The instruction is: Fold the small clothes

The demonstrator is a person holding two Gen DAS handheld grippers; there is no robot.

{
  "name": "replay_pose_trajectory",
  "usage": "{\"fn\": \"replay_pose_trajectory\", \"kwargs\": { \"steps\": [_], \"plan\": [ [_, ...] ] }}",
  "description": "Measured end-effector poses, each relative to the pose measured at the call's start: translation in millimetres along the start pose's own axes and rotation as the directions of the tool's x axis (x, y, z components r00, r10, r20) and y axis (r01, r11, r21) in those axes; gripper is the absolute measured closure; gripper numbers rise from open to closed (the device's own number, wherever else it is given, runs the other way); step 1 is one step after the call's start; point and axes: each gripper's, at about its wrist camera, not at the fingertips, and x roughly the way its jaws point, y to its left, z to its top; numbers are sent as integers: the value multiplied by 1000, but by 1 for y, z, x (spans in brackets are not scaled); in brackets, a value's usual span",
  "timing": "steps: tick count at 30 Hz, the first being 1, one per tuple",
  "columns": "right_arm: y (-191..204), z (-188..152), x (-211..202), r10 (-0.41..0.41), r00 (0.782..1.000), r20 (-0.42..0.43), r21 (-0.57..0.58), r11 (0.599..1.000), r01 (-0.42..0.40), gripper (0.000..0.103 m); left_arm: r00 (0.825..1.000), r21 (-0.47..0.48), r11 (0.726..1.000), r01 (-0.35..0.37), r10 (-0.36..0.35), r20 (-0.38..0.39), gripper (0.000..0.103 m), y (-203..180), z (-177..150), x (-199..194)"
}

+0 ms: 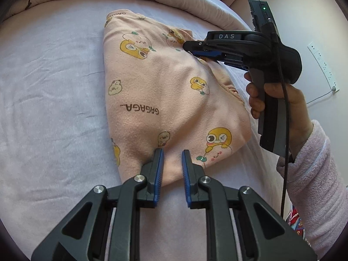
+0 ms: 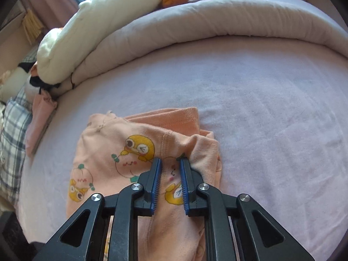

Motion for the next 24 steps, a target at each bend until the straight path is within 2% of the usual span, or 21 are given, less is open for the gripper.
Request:
{"fn": "replay_pose_trajectory", "kwargs": {
  "steps": [2,5,8,15,17,20,22,24],
  "plan": [
    [3,0,-5,-18,1000,-4,-11,1000,18,90,1000,-10,1000,16,-16,0,87,-2,1,-6],
    [20,-8,-25,-47,998,31,-93,994,50,89,998,-13,999,47,-47,39,86,0,17,-19],
    [29,-27,-53,58,996,62,-140,989,-48,89,996,-30,998,47,-44,80,86,7,40,-25],
    [35,-66,-86,144,986,88,-244,962,-119,88,987,-73,997,31,-19,159,86,18,105,-10],
    [36,-76,-88,177,982,68,-273,950,-152,89,989,-108,994,14,2,147,86,28,117,6],
    [40,-92,-82,148,988,30,-329,935,-130,89,995,-169,986,-6,22,95,88,48,129,35],
    [33,-100,-67,113,994,-11,-331,937,-111,89,994,-182,983,-8,28,109,95,56,132,42],
    [20,-107,-53,127,991,-48,-293,947,-135,89,993,-210,978,10,15,118,96,60,135,40]
  ]
}}
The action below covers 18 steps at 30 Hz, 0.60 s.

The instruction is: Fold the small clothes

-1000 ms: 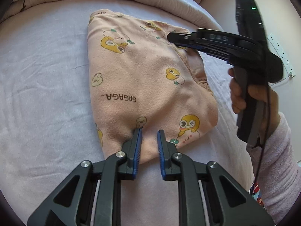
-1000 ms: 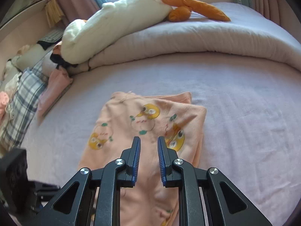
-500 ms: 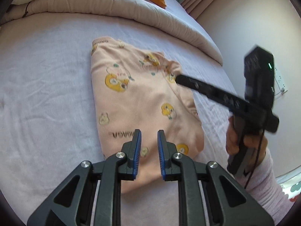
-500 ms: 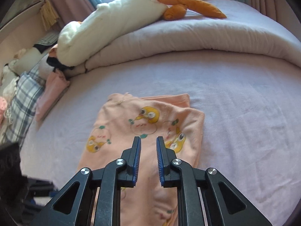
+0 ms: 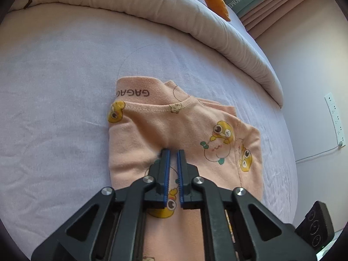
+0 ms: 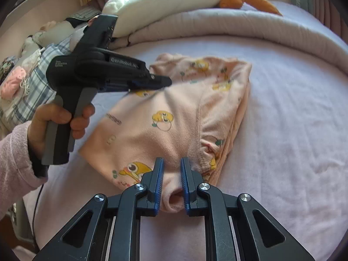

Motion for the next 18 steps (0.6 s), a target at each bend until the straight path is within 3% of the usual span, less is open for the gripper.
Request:
{"fn": "replay_pose_trajectory", "kwargs": {
  "steps": [5,6,10,11,14,18],
  "plan": [
    [-5,-7,-6,33,999,39,36,999,-35,88,1000,-37,999,24,-25,-6,96,7,3,-15],
    [-5,-9,-9,40,998,42,47,998,-42,83,999,-41,999,33,-33,4,93,8,1,-23],
    [-15,-11,-30,137,987,80,125,981,-146,46,994,-48,996,75,-71,78,60,20,-21,-66],
    [-20,-12,-37,152,983,105,143,976,-166,43,993,-55,996,71,-66,93,52,25,-27,-74],
    [-42,-13,-44,168,974,149,225,954,-199,40,992,-77,992,100,-93,87,52,38,-44,-89],
    [-77,-16,-36,244,952,183,374,879,-297,40,986,-87,983,164,-164,12,52,46,-65,-87]
  ]
}}
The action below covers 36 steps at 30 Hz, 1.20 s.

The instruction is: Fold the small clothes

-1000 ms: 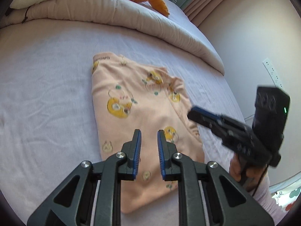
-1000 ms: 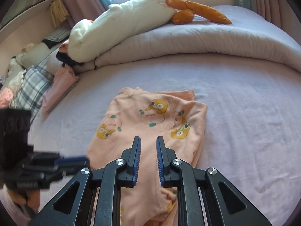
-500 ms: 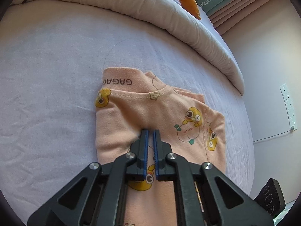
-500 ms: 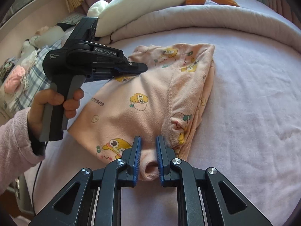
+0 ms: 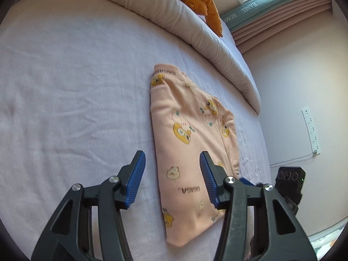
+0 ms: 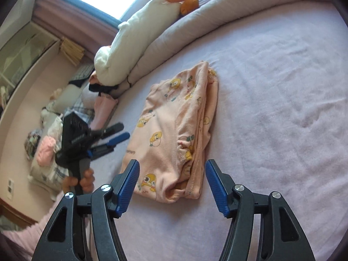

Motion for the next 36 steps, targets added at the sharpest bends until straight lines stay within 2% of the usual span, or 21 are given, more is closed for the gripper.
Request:
{"fn": "replay_pose_trajectory", "kwargs": {
  "steps": [4,7,9,15,17,19,20,21,22,24,31,36],
  "plan": [
    [-21,13,18,31,999,-23,133,991,-28,39,996,-30,999,44,-46,-71,51,1,-14,21],
    [-26,26,37,53,997,-50,195,980,-43,39,994,-37,997,64,-67,-85,49,-3,-15,33],
    [-23,35,48,51,997,-62,191,981,-38,39,993,-32,997,75,-78,-89,46,-7,-12,37],
    [-8,45,64,42,994,-97,160,987,-26,40,993,-60,994,89,-93,-76,46,-9,2,52],
    [-2,47,70,24,995,-96,136,991,-11,41,995,-38,997,67,-69,-71,46,-15,2,55],
    [2,45,73,-5,995,-97,105,994,15,49,997,-10,999,43,-44,-66,47,-19,0,54],
    [2,44,73,-17,995,-95,94,995,26,52,998,1,1000,31,-31,-62,51,-20,-1,53],
    [3,43,73,-25,995,-92,89,995,33,59,998,8,1000,16,-16,-60,54,-21,-1,53],
    [2,41,72,-33,995,-90,92,995,42,68,998,8,1000,-3,4,-58,62,-20,-1,52],
    [-3,41,70,-31,996,-83,109,993,40,72,998,-3,1000,-28,28,-57,68,-17,-2,51],
    [25,31,56,-103,995,-12,4,995,103,77,995,53,994,-94,96,-40,78,-29,-14,44],
    [46,16,37,-119,993,10,-74,990,119,78,992,133,984,-120,125,-29,78,-47,-37,27]
  ]
}}
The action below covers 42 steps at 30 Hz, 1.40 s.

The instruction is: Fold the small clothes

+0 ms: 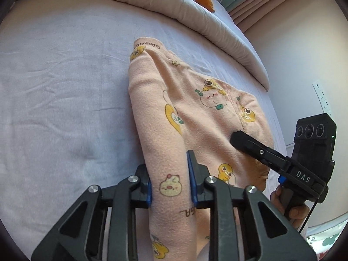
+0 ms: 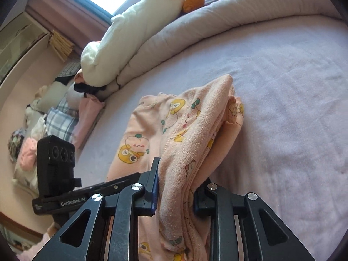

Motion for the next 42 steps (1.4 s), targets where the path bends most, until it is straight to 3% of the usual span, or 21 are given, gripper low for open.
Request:
{"fn": "replay_pose_trajectory", "kwargs": {
  "steps": [6,19,28,42],
  "plan": [
    [19,-21,-29,14,1000,14,-57,998,-13,78,1000,0,1000,7,-7,4,78,-11,-28,-29],
    [71,-63,-68,47,999,26,-150,988,-43,78,998,27,998,-60,59,37,78,-39,-78,-80],
    [97,-100,-86,84,996,24,-170,982,-79,78,988,70,988,-138,132,80,78,-43,-87,-85],
    [132,-140,-111,118,993,18,-245,963,-110,78,973,52,982,-183,174,152,78,-53,-125,-125]
  ]
}}
